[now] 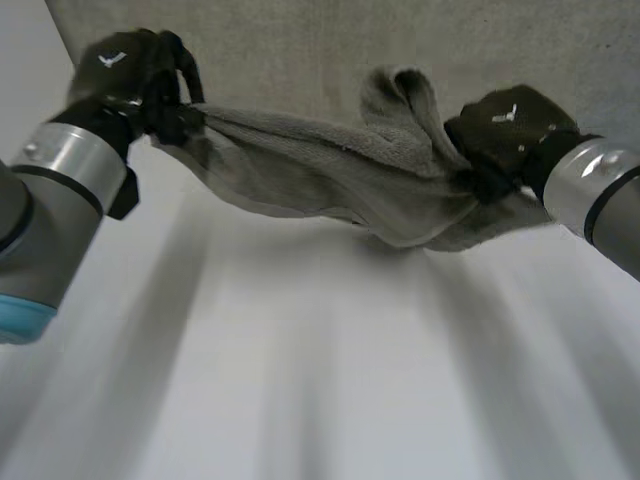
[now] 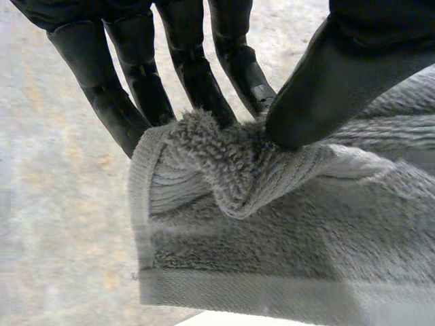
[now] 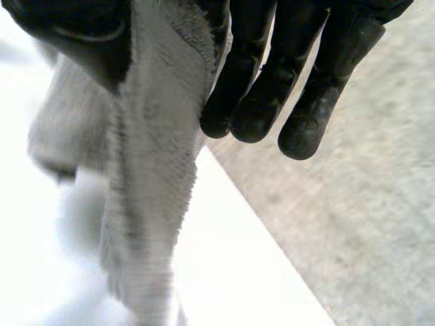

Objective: Fold the towel.

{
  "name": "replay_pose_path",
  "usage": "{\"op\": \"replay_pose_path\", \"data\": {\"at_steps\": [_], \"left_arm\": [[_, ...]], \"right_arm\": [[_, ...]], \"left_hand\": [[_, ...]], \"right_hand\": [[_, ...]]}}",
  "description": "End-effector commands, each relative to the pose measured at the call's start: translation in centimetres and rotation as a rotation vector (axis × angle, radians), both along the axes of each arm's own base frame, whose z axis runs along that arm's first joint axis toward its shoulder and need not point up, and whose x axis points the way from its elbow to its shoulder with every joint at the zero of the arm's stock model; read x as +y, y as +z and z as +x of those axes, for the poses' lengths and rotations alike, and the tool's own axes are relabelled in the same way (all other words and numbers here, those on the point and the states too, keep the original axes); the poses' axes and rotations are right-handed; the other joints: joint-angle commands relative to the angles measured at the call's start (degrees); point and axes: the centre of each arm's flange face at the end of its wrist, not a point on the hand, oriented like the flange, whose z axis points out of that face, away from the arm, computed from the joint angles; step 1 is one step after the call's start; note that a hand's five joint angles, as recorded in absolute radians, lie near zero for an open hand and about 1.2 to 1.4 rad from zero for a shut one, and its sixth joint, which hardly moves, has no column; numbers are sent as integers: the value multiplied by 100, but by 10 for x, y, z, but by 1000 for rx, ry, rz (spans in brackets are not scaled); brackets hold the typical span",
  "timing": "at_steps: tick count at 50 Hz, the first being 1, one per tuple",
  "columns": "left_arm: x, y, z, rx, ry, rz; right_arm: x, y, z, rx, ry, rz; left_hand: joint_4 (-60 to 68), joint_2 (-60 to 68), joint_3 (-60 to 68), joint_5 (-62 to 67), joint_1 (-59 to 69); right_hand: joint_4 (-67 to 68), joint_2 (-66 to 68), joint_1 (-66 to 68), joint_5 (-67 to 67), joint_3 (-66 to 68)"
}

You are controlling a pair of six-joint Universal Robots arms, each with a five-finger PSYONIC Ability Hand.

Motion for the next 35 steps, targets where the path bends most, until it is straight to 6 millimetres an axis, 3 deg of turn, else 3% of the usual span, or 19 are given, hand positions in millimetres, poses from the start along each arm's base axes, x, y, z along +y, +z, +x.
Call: {"op": "replay_pose_path", "data": {"at_steps": [1,2,3,4,5,6,12,18,19,20,21,22,23,25,26,28,31,33,35], "left_arm": [[-17,-12,9,-14,23,30],[-22,-23,8,-27,14,55],[-28,-35,6,-40,10,83],[-28,-35,6,-40,10,84],[-33,-46,4,-51,8,114],[-37,-53,2,-57,9,131],[-49,-74,1,-80,16,178],[-69,-87,20,-81,75,217],[-67,-88,20,-85,70,227],[-62,-88,16,-92,47,238],[-62,-88,16,-92,47,238],[-57,-86,11,-99,15,243],[-57,-86,11,-99,15,243],[-40,-85,-3,-115,-78,265],[-40,-85,-4,-115,-79,265],[-14,-85,-25,-141,-201,292],[-2,-88,-33,-163,-253,315],[19,-98,-44,-255,-331,356],[27,-104,-47,-318,-353,365]], "right_arm": [[12,-35,4,188,65,139],[12,-35,4,188,65,139],[11,-40,5,188,64,161],[11,-40,5,188,64,161],[11,-45,5,189,64,180],[9,-49,7,183,66,196],[7,-60,13,163,70,237],[7,-63,15,157,73,253],[7,-63,15,156,72,250],[6,-62,15,156,69,245],[6,-62,15,155,69,245],[5,-62,14,155,67,245],[4,-62,13,155,65,245],[5,-62,14,157,68,245],[5,-62,14,157,68,245],[8,-65,14,168,77,256],[12,-70,14,183,76,275],[13,-73,12,187,78,292],[14,-77,12,190,82,304]], "left_hand": [[-533,-380,-689,-1301,140],[-533,-380,-689,-1301,140],[-533,-380,-689,-1301,140],[-533,-380,-689,-1301,140],[-533,-380,-689,-1301,140],[-533,-380,-689,-1301,140],[-533,-380,-689,-1301,140],[-533,-380,-689,-1301,140],[-533,-380,-689,-1301,140],[-1746,-1593,-1903,-2515,-1073],[-1758,-1605,-1915,-2527,-1085],[-3090,-2938,-3247,-3859,-2418],[-3104,-2951,-3260,-3873,-2431],[-5031,-4878,-5187,-5799,-4358],[-5038,-4885,-5195,-5807,-4365],[-5926,-5773,-6083,-6695,-5253],[-6216,-6063,-6372,-6985,-5543],[-6467,-6314,-6623,-7235,-5794],[-6785,-6632,-6941,-7553,-6112]], "right_hand": [[-1124,-1116,-931,-1106,-1117],[-1139,-1131,-947,-1121,-1132],[-3171,-3163,-2978,-3153,-3164],[-3191,-3183,-2999,-3173,-3185],[-4490,-4482,-4298,-4472,-4484],[-4753,-4745,-4561,-4735,-4746],[-5244,-5235,-5051,-5226,-5237],[-5193,-5185,-5000,-5175,-5186],[-5193,-5185,-5000,-5175,-5186],[-5177,-5168,-4984,-5158,-5170],[-5176,-5168,-4984,-5158,-5170],[-5143,-5135,-4950,-5125,-5136],[-5093,-5085,-4900,-5075,-5086],[-5042,-5034,-4850,-5024,-5035],[-5042,-5034,-4849,-5024,-5035],[-5008,-5000,-4816,-4990,-5001],[-4992,-4983,-4799,-4973,-4985],[-4991,-4983,-4799,-4973,-4984],[-5025,-5016,-4832,-5007,-5018]]}}
